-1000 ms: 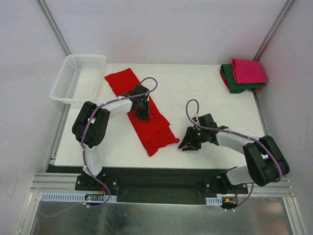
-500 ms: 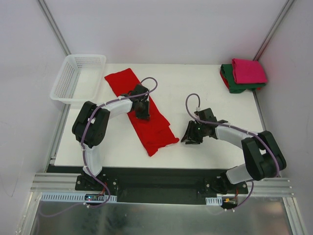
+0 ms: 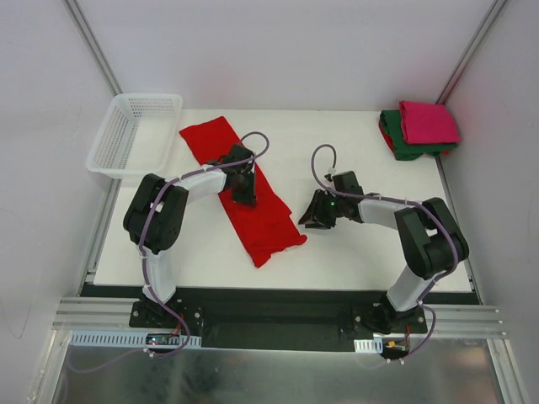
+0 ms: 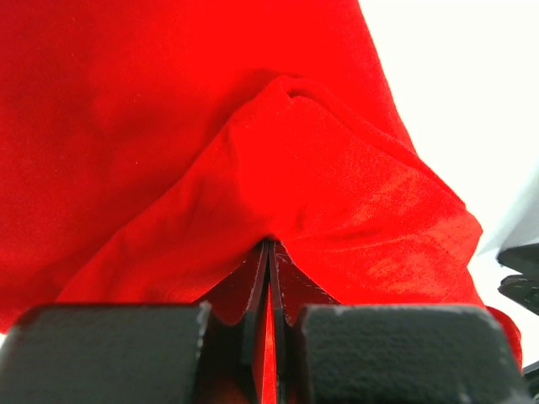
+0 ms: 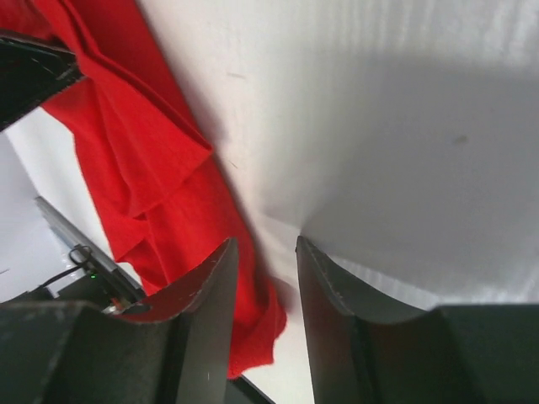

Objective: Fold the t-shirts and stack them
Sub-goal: Fold the other side of the tshirt into a rectangle, then rotate the tshirt 90 degrees

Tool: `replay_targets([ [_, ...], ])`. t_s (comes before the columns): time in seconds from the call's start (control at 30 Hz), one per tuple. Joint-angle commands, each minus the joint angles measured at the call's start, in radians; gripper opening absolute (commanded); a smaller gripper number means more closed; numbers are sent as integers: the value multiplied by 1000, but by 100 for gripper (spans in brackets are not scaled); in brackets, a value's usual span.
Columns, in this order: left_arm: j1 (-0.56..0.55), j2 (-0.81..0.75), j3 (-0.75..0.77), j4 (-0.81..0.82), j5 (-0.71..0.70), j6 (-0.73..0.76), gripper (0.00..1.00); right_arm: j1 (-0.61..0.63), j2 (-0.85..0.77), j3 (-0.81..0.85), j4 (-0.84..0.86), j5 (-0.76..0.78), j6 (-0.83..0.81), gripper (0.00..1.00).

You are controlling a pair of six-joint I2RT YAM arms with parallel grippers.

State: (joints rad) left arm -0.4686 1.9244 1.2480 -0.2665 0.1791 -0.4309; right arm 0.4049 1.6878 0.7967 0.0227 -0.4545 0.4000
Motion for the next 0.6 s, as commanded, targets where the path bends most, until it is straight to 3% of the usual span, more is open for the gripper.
replay_targets([
  [0.0, 19, -11, -16, -13, -36, 6, 0, -5, 95, -16, 40, -15, 28, 38],
  [0.23, 25, -8, -19, -13, -35, 7, 0, -2, 144, -71, 209, -157, 128, 39],
  [0.57, 27, 2, -12, -11, -26, 4, 0, 34, 99, -122, 220, -207, 158, 39],
])
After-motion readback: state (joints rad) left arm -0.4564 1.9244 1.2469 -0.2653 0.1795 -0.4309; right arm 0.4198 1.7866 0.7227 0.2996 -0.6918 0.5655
